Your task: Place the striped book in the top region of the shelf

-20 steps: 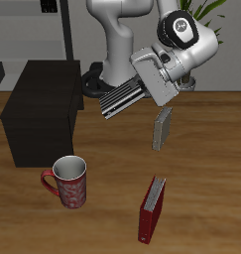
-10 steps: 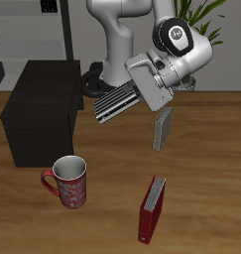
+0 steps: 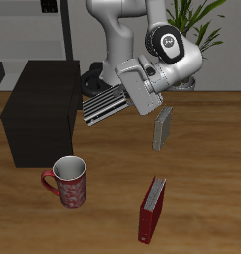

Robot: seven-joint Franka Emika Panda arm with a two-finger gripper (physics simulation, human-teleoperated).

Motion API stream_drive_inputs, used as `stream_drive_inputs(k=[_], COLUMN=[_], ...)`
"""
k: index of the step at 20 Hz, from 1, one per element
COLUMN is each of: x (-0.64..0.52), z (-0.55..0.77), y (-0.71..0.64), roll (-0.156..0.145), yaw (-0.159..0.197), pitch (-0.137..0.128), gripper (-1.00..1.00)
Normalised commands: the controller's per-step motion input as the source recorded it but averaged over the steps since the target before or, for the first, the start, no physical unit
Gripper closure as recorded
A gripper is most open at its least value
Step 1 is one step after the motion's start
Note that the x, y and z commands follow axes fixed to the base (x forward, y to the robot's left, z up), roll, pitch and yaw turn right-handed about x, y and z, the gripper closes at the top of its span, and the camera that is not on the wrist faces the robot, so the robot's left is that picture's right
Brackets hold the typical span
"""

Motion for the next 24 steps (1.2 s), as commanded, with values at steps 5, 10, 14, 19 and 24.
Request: stream_drive_inputs(k=[5,10,14,19,24], x=[0.05,0.07,0.07,0.11,0.1], z=[0.0,-0.04,-0.13,-0.1,-0.14], y=[-0.18,-0.12,-0.18,-0.17,-0.22], roll=[-0.032,-0.02,-0.031,-0.007,-0.028], yaw=[-0.017,-0.006,-0.004,-0.011,-0.015], pitch=[0.012,0.005,0.022,0.012,0.02], gripper=[1.0,1.0,1.0,1.0,1.0])
